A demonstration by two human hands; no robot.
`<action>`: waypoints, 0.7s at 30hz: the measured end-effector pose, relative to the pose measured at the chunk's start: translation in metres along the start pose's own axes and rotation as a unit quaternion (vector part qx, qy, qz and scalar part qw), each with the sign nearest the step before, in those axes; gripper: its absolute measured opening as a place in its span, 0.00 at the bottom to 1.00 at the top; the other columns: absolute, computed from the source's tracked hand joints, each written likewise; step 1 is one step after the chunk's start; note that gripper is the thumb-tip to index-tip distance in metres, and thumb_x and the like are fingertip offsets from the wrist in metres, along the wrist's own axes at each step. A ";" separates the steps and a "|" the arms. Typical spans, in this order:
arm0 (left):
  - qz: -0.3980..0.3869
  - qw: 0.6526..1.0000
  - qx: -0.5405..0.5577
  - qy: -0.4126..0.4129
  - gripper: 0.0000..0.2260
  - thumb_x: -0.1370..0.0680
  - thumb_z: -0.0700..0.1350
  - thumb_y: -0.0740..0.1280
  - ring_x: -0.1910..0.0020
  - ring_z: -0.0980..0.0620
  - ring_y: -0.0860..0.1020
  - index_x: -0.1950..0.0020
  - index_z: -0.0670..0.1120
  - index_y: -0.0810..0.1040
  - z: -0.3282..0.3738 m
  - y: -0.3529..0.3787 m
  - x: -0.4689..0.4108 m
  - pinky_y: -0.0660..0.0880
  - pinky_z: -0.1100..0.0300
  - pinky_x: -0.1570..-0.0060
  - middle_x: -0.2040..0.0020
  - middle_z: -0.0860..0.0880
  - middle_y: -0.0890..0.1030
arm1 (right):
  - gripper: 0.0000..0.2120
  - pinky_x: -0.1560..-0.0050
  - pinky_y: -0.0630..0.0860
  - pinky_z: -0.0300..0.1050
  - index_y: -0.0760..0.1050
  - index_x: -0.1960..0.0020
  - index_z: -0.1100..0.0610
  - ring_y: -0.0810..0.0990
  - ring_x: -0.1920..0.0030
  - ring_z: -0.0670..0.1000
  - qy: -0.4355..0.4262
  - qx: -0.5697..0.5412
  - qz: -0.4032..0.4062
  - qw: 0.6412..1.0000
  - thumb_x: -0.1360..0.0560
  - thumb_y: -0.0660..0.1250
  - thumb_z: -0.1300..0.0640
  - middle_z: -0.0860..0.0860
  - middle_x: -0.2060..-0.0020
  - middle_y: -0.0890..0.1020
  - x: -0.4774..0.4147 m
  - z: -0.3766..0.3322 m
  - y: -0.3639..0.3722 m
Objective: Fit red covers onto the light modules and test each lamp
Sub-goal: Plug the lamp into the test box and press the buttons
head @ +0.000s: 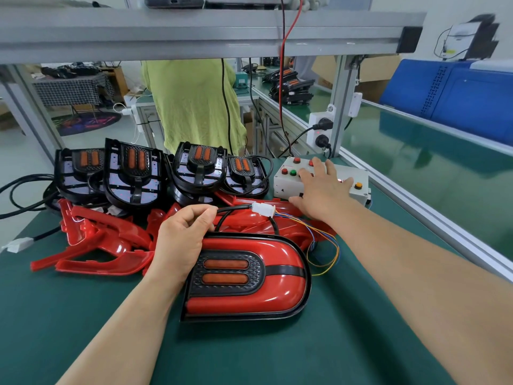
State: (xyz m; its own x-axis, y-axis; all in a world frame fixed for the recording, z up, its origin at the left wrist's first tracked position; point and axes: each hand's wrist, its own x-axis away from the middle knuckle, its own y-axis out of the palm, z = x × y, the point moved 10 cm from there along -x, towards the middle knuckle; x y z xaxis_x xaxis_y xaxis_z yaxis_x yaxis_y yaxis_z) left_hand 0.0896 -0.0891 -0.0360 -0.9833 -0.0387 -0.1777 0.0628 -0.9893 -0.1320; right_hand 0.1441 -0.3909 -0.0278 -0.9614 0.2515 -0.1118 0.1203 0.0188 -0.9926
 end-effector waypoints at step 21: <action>0.005 1.000 -0.002 -0.005 0.06 0.21 0.51 0.69 0.67 0.65 0.75 0.57 0.54 0.84 0.000 -0.001 0.001 0.73 0.64 0.59 0.67 0.58 0.80 | 0.38 0.29 0.52 0.74 0.54 0.21 0.44 0.45 0.20 0.59 0.009 0.007 -0.011 1.000 0.25 0.66 0.35 0.50 0.19 0.43 0.002 0.002 0.002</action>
State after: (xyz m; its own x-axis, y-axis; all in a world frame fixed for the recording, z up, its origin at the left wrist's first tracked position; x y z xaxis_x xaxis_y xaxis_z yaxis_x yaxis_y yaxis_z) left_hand 0.0881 -0.0882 -0.0358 -0.9842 -0.0497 -0.1701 0.0730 -0.9884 -0.1335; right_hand 0.1420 -0.3923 -0.0302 -0.9588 0.2695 -0.0899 0.0962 0.0104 -0.9953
